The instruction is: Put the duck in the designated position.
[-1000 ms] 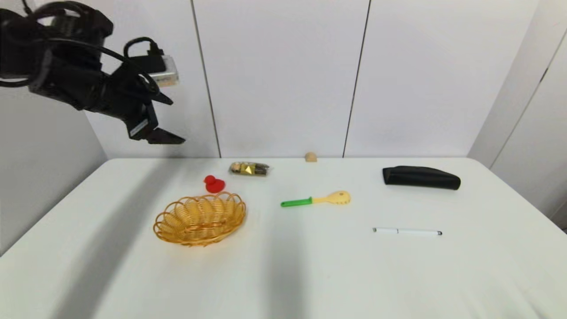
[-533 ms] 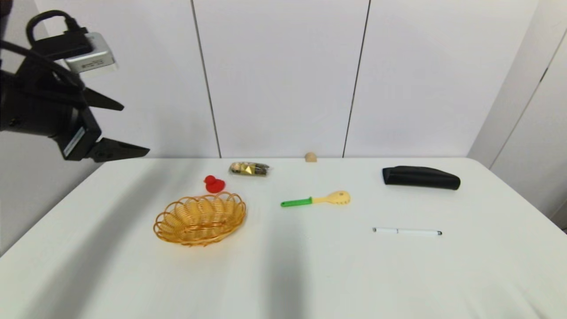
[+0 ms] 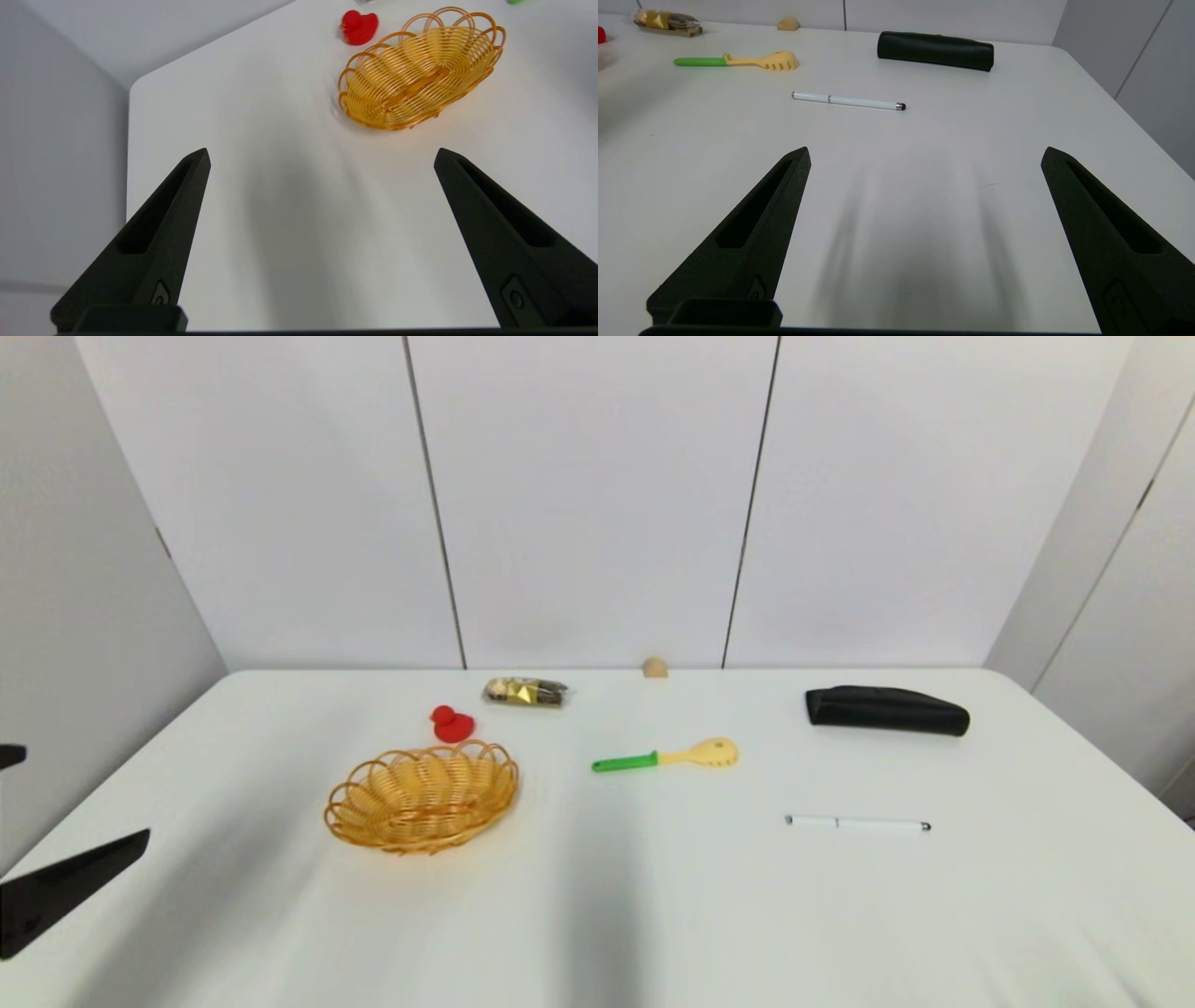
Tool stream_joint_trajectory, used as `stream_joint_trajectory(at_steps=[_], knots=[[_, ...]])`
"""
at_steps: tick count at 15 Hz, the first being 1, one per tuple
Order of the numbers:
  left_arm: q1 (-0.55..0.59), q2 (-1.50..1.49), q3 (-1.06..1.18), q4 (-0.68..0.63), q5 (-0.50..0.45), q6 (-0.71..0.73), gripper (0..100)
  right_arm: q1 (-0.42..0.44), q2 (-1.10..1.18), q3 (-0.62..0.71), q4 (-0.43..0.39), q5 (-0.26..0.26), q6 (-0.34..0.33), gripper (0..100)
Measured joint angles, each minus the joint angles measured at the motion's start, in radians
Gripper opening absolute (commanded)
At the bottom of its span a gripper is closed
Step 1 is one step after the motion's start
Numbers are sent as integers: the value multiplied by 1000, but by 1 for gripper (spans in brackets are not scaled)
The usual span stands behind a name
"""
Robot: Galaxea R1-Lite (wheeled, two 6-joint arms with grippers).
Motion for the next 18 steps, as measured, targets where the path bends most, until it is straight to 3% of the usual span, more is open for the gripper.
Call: stream_joint_trajectory(at_steps=[4,12,18], knots=[[16,-288,249,-75,83,-84,100,0,0,0,0,0,0,100],[-29,-669,494,-85,182,-207,100,0,0,0,0,0,0,100],[-35,-767,612,-154,184,-239,100,0,0,0,0,0,0,100]])
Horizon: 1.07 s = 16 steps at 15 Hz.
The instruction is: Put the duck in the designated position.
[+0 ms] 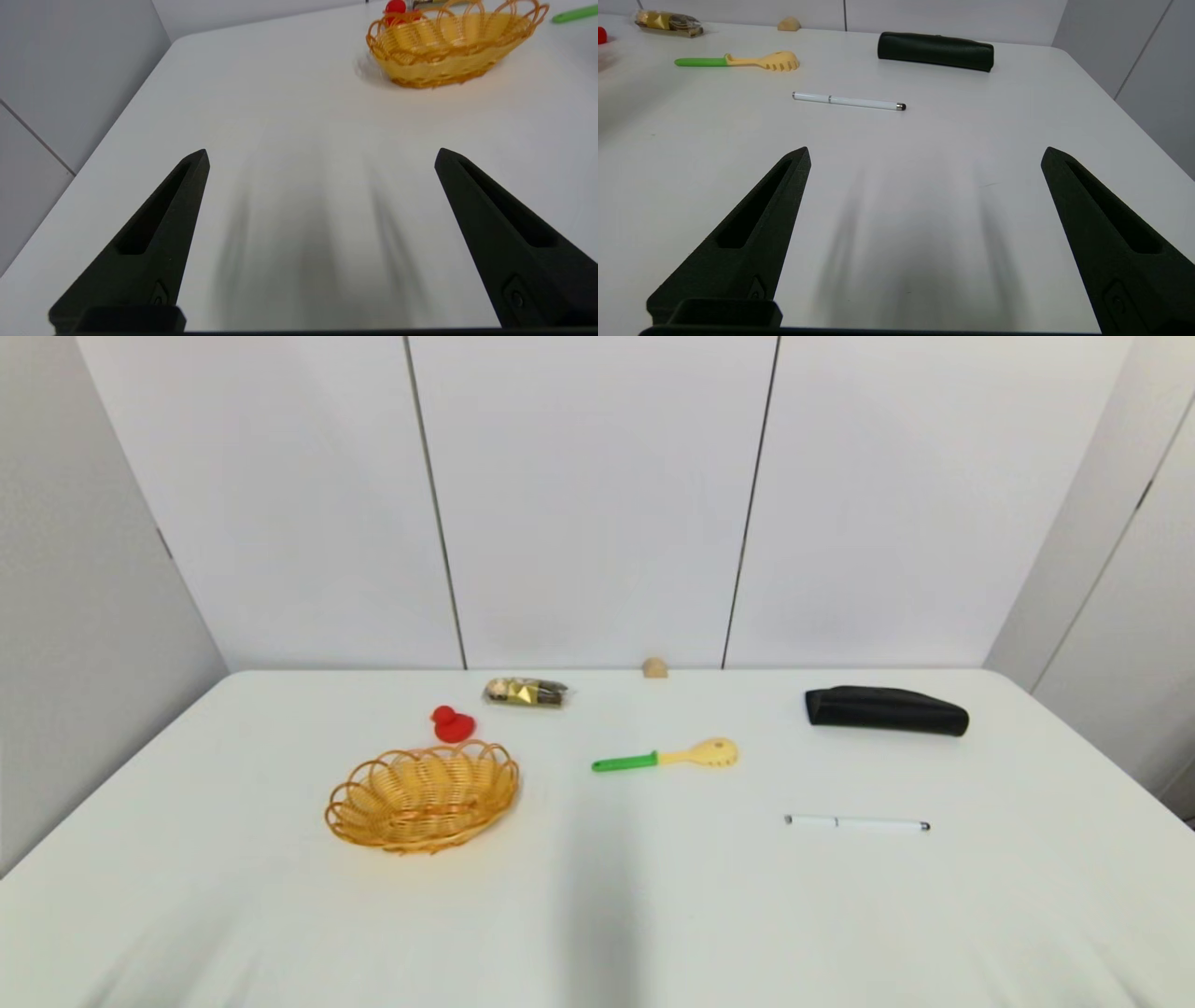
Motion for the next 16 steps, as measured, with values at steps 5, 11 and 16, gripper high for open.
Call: stream_joint_trajectory(at_steps=[5,11,16], knots=[[-1,-8,51,-77,-7,-21,100,0,0,0,0,0,0,100],[-1,-8,64,-95,1,-96,100,0,0,0,0,0,0,100],[-1,-8,64,-95,1,-105,100,0,0,0,0,0,0,100]])
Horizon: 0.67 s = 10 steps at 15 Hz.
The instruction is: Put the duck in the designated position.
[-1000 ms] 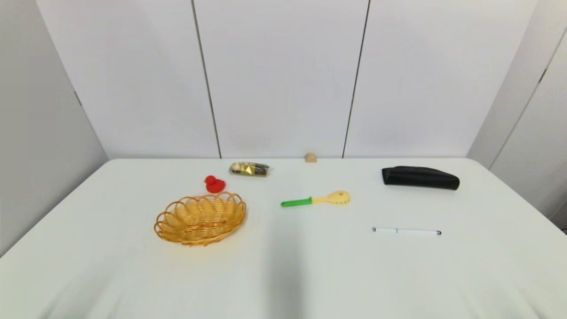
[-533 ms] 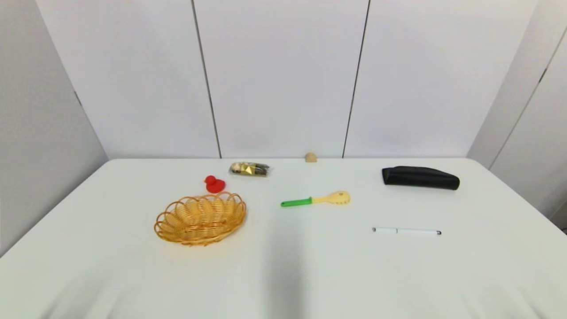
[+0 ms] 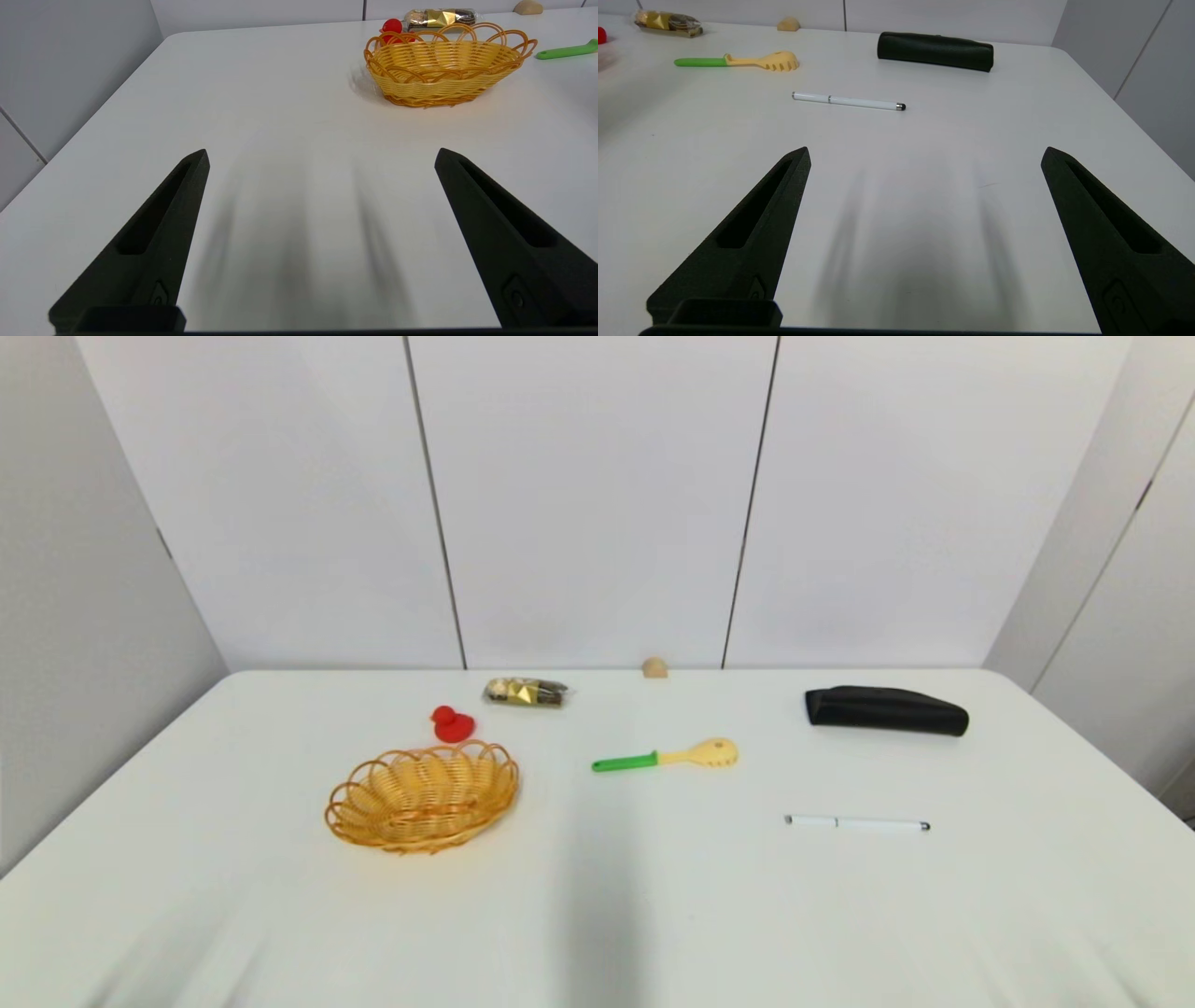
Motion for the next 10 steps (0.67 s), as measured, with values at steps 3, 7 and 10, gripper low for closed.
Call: stream_joint_trajectory(at_steps=[3,7,10], knots=[[0,0,0,0,0,0,100,0,0,0,0,0,0,100],[0,0,0,0,0,0,100,0,0,0,0,0,0,100],[0,0,0,0,0,0,100,0,0,0,0,0,-1,100]])
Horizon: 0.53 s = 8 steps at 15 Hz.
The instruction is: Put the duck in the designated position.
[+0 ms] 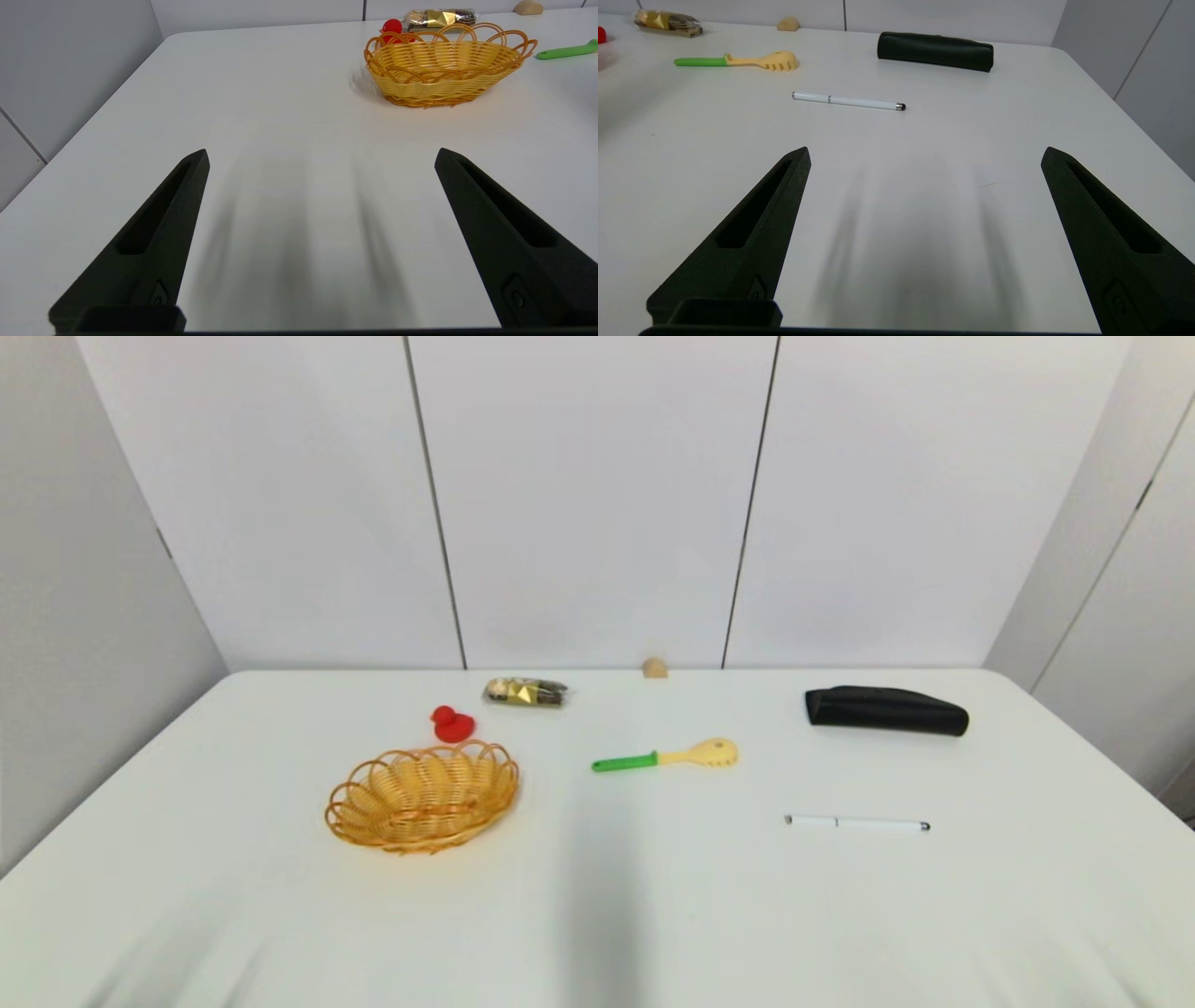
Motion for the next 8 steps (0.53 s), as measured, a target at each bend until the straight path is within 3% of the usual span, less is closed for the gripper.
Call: stream_joint_trajectory(at_steps=[8], knots=[[-1,1,0,0,0,0,100,0,0,0,-2,-13,13,100]])
